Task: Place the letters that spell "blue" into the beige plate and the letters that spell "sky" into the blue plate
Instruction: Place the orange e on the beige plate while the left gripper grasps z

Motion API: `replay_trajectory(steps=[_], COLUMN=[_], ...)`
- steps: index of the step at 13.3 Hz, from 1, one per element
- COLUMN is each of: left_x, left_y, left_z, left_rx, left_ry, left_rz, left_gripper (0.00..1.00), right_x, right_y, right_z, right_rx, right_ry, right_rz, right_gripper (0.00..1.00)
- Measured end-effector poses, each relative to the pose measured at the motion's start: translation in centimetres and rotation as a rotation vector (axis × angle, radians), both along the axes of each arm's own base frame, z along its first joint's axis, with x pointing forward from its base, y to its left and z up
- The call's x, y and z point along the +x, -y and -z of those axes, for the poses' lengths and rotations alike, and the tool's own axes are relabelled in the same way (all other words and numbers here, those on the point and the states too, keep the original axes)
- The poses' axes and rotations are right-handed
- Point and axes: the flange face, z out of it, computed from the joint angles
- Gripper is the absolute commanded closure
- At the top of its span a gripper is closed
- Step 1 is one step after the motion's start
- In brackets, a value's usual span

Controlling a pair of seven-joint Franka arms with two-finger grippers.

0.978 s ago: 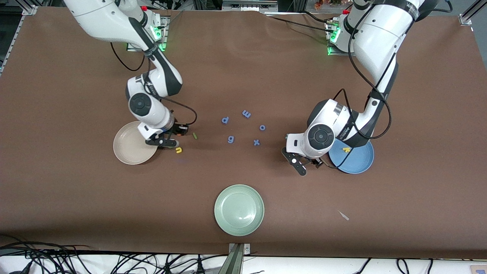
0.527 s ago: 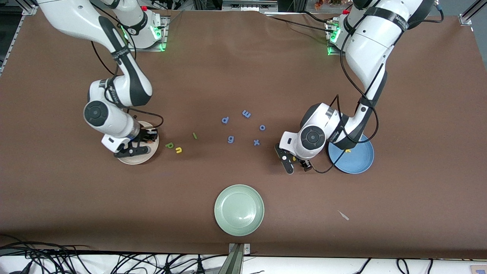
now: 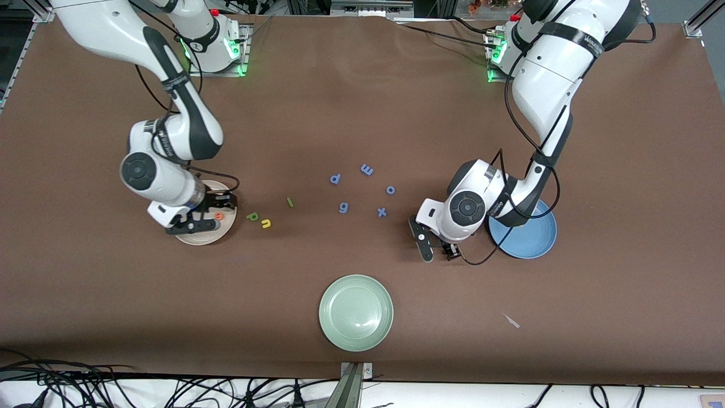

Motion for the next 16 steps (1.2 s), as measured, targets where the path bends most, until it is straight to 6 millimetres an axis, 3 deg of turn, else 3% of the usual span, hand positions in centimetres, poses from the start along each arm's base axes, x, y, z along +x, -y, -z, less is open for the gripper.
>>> replay_trajectory(steps=[1, 4, 8, 11, 14, 16], left_x=[0.2, 0.6, 1.1, 1.7, 2.2, 2.8], left_y=[0.0, 0.0, -0.4, -1.6, -4.5, -8.6], left_z=[-0.2, -0.7, -1.7, -4.7, -8.2, -9.7], left_rx=[-0.002, -0.006, -0.007, 0.018, 0.062, 0.089], left_ry=[0.005, 0.015, 0.024, 0.010, -0.025, -0.072], left_rz=[0.000, 0.000, -0.006, -0.022, -0.054, -0.065], left_gripper=[0.93, 1.00, 1.00, 1.00, 1.00, 1.00], right_x=[-0.6, -1.1, -0.6, -0.5, -0.5, -0.3], right_y=[-2.1, -5.2, -5.3, -5.4, -5.2, -4.8], right_z=[0.4, 1.7, 2.7, 3.7, 4.3, 4.4], right_rx=[0.003, -0.012, -0.029, -0.020, -0.020, -0.023], right_ry=[-0.011, -0.016, 0.026, 0.037, 0.038, 0.041], right_rz=[0.029, 0.070, 0.043, 0.043, 0.042, 0.034], right_gripper=[0.24, 0.24, 0.24, 0.24, 0.24, 0.27])
